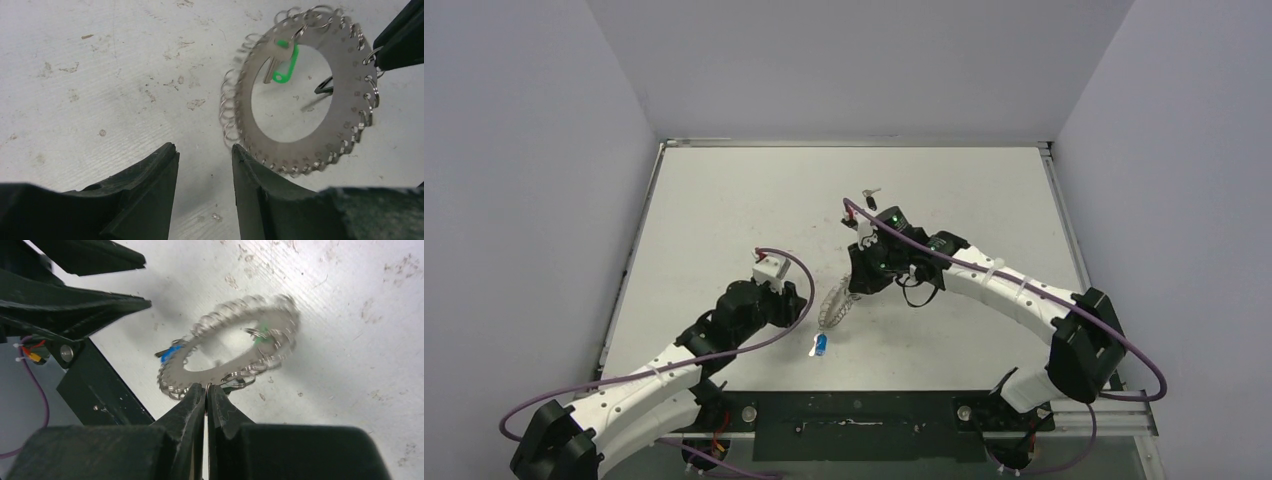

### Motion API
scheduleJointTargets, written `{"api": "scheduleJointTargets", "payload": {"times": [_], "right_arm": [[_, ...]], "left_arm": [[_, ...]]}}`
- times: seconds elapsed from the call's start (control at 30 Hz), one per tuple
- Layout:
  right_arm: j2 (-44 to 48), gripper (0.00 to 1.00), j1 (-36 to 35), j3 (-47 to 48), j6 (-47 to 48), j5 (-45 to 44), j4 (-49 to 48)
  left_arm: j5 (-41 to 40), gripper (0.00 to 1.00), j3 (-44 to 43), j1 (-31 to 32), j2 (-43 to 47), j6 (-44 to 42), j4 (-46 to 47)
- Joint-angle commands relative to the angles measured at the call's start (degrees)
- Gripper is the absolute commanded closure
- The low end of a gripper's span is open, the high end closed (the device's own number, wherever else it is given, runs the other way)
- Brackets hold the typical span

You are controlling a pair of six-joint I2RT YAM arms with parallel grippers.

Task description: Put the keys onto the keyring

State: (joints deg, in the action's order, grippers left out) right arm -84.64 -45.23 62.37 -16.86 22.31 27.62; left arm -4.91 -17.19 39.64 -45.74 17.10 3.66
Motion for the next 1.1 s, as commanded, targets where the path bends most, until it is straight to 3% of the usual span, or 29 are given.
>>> {"api": "scheduleJointTargets", "payload": {"times": [0.0, 0.3, 0.53, 0.73, 1.07], "right_arm": [[0.7, 1.00, -1.5, 7.8, 0.9, -3.5, 8.9], [-4.9, 1.00, -4.4, 14.4, -1.7, -6.9, 11.1], [-9.1, 1.00, -4.9, 16.5, -1.9, -6.8, 10.6], [-8.5, 1.00, -5.5, 17.6, 0.2, -4.8, 11.6], [-4.8, 1.00, -5.6, 16.3, 5.2, -0.1, 11.6]], "left_arm": [[3.6, 0.59, 0.1, -0.3, 1.7, -1.7, 3.8], [9.6, 0.61, 5.4, -0.3, 4.5, 1.1, 12.9], [9.6, 0.60, 5.1, -0.3, 9.3, 0.1, 9.9], [10.1, 0.59, 4.5, -0.3, 13.6, -3.2, 9.2], [14.5, 0.58, 6.2, -0.3, 10.6, -4.6, 20.1]]}}
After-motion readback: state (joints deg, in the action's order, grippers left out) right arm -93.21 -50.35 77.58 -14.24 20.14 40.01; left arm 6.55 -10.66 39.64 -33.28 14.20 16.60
